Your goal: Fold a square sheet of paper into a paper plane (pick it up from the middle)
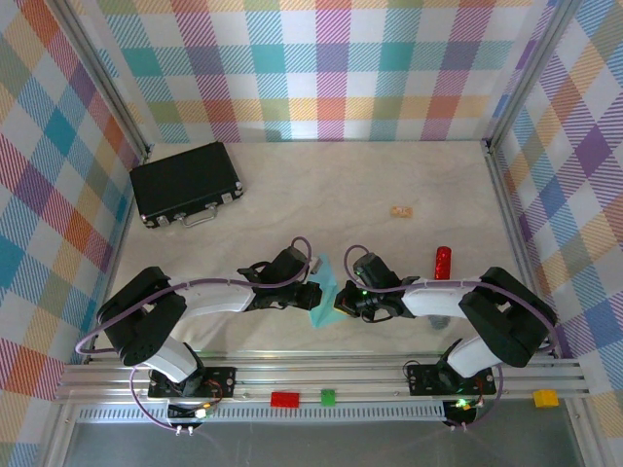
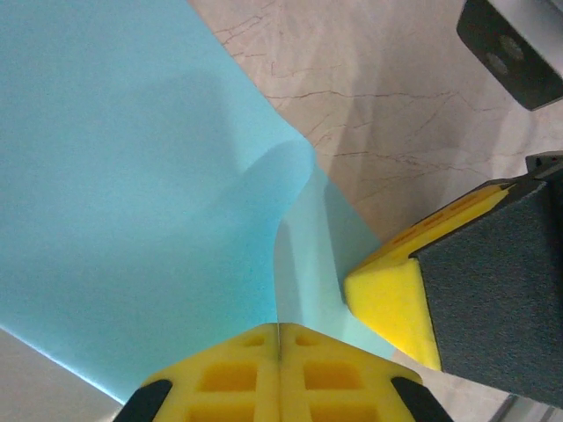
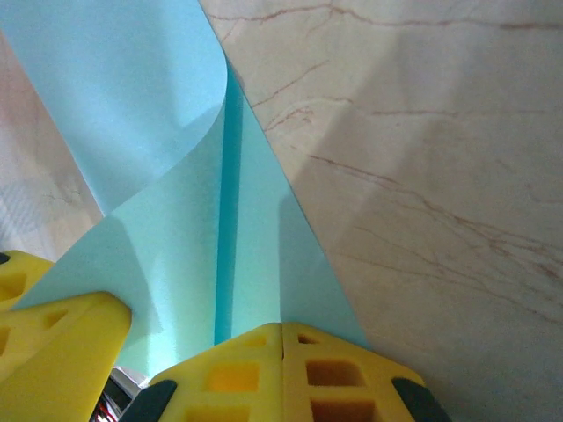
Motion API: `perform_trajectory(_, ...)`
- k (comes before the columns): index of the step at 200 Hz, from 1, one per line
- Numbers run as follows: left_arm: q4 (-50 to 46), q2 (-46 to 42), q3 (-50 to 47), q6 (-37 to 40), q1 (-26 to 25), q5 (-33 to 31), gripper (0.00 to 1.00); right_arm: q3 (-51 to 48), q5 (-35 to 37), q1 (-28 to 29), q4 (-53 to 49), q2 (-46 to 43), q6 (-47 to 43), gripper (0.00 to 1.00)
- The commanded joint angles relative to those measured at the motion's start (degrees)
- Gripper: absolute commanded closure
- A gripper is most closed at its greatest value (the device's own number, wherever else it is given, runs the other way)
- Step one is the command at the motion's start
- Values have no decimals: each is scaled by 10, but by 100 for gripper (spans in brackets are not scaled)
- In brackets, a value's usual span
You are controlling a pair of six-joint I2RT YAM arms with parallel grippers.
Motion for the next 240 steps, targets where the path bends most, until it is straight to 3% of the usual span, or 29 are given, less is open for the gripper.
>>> perform_trajectory(1,-10,11,-9,19,8,-19,93,-11,13,4,-33,6,0,95)
perform_trajectory(240,55,34,-30,30,10,-34,90,-15,14,4,-36,4,2,95)
